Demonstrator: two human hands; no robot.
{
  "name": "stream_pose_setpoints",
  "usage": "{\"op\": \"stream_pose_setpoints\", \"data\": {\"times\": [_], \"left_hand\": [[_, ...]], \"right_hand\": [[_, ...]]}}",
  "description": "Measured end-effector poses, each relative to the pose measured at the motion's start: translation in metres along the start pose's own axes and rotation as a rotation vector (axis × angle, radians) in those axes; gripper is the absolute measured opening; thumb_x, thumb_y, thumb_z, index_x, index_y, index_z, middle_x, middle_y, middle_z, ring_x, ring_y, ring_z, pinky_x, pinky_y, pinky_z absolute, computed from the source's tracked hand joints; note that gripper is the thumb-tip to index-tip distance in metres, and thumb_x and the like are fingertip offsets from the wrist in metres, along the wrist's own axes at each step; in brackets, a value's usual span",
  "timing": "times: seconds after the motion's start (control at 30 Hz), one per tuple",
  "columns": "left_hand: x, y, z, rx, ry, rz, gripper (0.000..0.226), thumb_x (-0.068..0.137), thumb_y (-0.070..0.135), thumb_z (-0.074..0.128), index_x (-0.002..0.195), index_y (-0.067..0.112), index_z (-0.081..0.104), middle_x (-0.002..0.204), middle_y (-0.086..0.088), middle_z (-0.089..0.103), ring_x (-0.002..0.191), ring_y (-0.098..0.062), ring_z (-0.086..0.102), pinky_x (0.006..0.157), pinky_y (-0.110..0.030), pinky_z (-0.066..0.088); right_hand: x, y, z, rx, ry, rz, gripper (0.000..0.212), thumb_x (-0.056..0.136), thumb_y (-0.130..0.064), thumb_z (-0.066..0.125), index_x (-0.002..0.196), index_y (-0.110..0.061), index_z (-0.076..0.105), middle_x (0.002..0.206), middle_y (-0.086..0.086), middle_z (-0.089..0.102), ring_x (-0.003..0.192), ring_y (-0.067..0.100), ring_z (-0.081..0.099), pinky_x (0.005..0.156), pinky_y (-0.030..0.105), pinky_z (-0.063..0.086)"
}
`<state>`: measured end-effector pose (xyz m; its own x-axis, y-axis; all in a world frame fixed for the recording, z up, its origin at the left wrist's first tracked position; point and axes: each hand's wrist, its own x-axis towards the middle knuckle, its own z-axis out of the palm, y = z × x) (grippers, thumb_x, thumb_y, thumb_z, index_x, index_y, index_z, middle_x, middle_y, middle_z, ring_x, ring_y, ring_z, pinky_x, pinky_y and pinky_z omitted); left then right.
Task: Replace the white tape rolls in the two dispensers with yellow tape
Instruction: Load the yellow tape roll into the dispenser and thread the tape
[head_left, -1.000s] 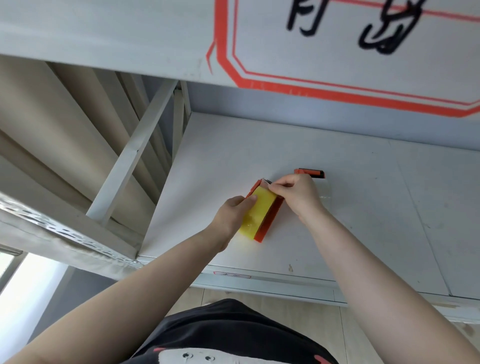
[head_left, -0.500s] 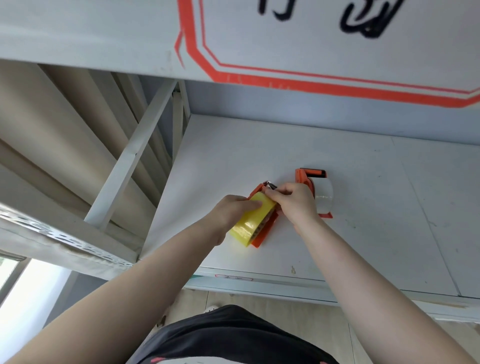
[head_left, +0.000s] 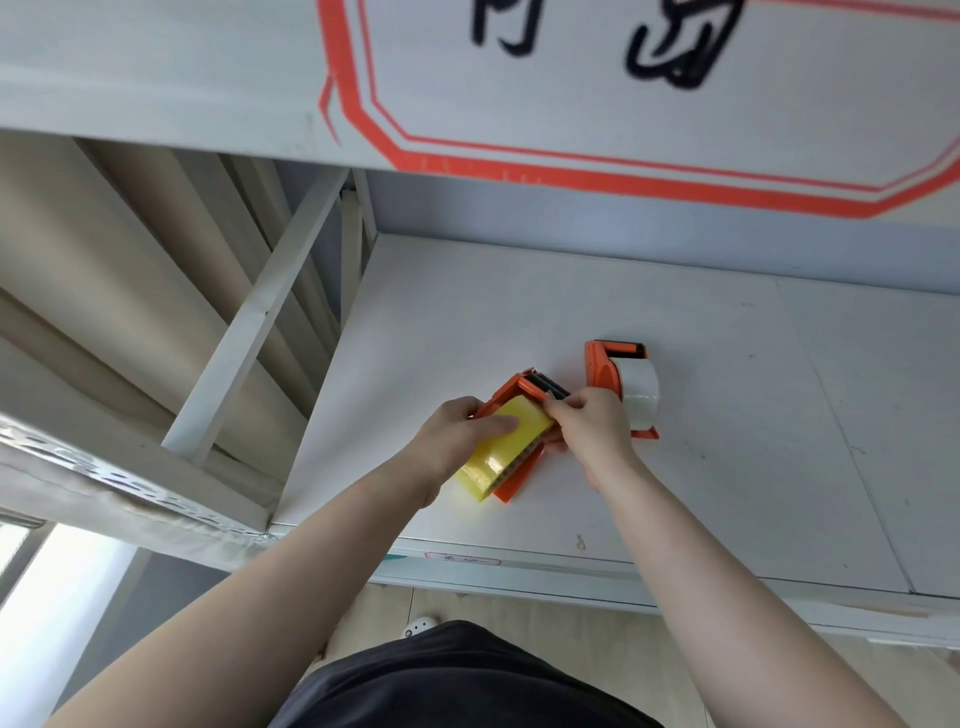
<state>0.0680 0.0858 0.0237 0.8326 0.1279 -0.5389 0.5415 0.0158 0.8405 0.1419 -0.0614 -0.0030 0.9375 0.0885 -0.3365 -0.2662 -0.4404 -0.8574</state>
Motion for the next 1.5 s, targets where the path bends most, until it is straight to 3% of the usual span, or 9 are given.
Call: {"op": "stream_pose_setpoints", "data": {"times": [0.3, 0.43, 0.63, 0.73, 0.9, 1.07, 1.17, 1.37, 1.5], "left_hand": [[0.0, -0.006, -0.005, 0.05, -0.036, 0.031, 0.029, 0.086, 0.029, 0.064, 0.105, 0.006, 0.062, 0.096, -0.007, 0.064, 0.086, -0.023, 0.058, 0.078, -0.033, 0.045], [-0.001, -0.005, -0.008, 0.071, -0.082, 0.033, 0.002, 0.091, 0.024, 0.058, 0.089, 0.023, 0.06, 0.091, 0.002, 0.063, 0.082, -0.013, 0.058, 0.078, -0.026, 0.045], [-0.004, -0.003, -0.005, 0.106, -0.085, 0.05, 0.009, 0.091, 0.033, 0.059, 0.084, 0.027, 0.059, 0.091, 0.002, 0.064, 0.085, -0.015, 0.06, 0.082, -0.029, 0.047], [-0.004, -0.002, -0.005, 0.174, -0.113, 0.066, 0.04, 0.079, 0.052, 0.063, 0.099, 0.017, 0.067, 0.103, -0.007, 0.071, 0.098, -0.025, 0.066, 0.09, -0.036, 0.05], [-0.005, -0.003, -0.01, 0.195, -0.1, 0.065, 0.028, 0.087, 0.047, 0.06, 0.094, 0.021, 0.065, 0.103, -0.006, 0.071, 0.094, -0.021, 0.065, 0.088, -0.032, 0.05], [-0.009, -0.005, -0.02, 0.164, -0.069, 0.076, 0.046, 0.082, 0.052, 0.063, 0.1, 0.01, 0.069, 0.104, -0.014, 0.072, 0.085, -0.02, 0.064, 0.081, -0.03, 0.049], [-0.01, -0.011, -0.027, 0.152, -0.047, 0.068, 0.04, 0.085, 0.049, 0.062, 0.099, 0.012, 0.069, 0.104, -0.014, 0.072, 0.088, -0.023, 0.066, 0.084, -0.033, 0.051], [-0.013, -0.009, -0.036, 0.097, -0.029, 0.074, 0.052, 0.074, 0.057, 0.064, 0.103, 0.015, 0.069, 0.099, -0.006, 0.074, 0.089, -0.021, 0.07, 0.084, -0.032, 0.054], [-0.014, -0.006, -0.044, 0.055, 0.001, 0.087, 0.057, 0.068, 0.058, 0.062, 0.104, 0.014, 0.069, 0.096, -0.005, 0.075, 0.084, -0.019, 0.07, 0.076, -0.028, 0.056]], "right_hand": [[-0.006, 0.012, 0.001, 0.149, 0.083, 0.074, 0.014, 0.093, -0.012, 0.057, 0.083, -0.002, 0.058, 0.06, 0.01, 0.065, 0.048, 0.019, 0.066, 0.053, 0.031, 0.057], [-0.003, 0.008, 0.001, -0.04, 0.152, -0.053, 0.024, 0.093, -0.021, 0.058, 0.078, -0.002, 0.063, 0.057, 0.004, 0.058, 0.05, 0.017, 0.057, 0.048, 0.024, 0.04], [0.002, -0.001, -0.007, -0.297, 0.214, -0.199, 0.033, 0.092, -0.027, 0.059, 0.064, -0.011, 0.05, 0.054, -0.005, 0.047, 0.05, 0.011, 0.045, 0.046, 0.024, 0.025], [0.0, -0.013, -0.006, -0.324, 0.208, -0.248, 0.034, 0.092, -0.025, 0.059, 0.063, -0.012, 0.049, 0.057, 0.0, 0.052, 0.053, 0.016, 0.048, 0.048, 0.027, 0.034], [-0.005, -0.026, -0.005, -0.352, 0.188, -0.31, 0.032, 0.091, -0.022, 0.061, 0.074, 0.005, 0.062, 0.075, 0.021, 0.067, 0.067, 0.03, 0.059, 0.065, 0.041, 0.049], [0.007, -0.028, -0.011, -0.319, 0.219, -0.27, 0.028, 0.091, -0.022, 0.06, 0.082, 0.004, 0.064, 0.084, 0.018, 0.07, 0.08, 0.033, 0.062, 0.063, 0.035, 0.039], [0.015, -0.035, -0.018, -0.316, 0.203, -0.256, 0.026, 0.092, -0.026, 0.059, 0.084, -0.003, 0.066, 0.077, 0.007, 0.064, 0.074, 0.024, 0.056, 0.062, 0.027, 0.035], [0.029, -0.051, -0.016, -0.345, 0.114, -0.318, 0.033, 0.092, -0.027, 0.057, 0.062, -0.02, 0.05, 0.073, 0.004, 0.068, 0.062, 0.025, 0.06, 0.068, 0.034, 0.049], [0.033, -0.058, -0.011, -0.358, 0.087, -0.351, 0.03, 0.094, -0.025, 0.055, 0.066, -0.016, 0.051, 0.076, 0.003, 0.067, 0.056, 0.012, 0.051, 0.065, 0.026, 0.04]]}}
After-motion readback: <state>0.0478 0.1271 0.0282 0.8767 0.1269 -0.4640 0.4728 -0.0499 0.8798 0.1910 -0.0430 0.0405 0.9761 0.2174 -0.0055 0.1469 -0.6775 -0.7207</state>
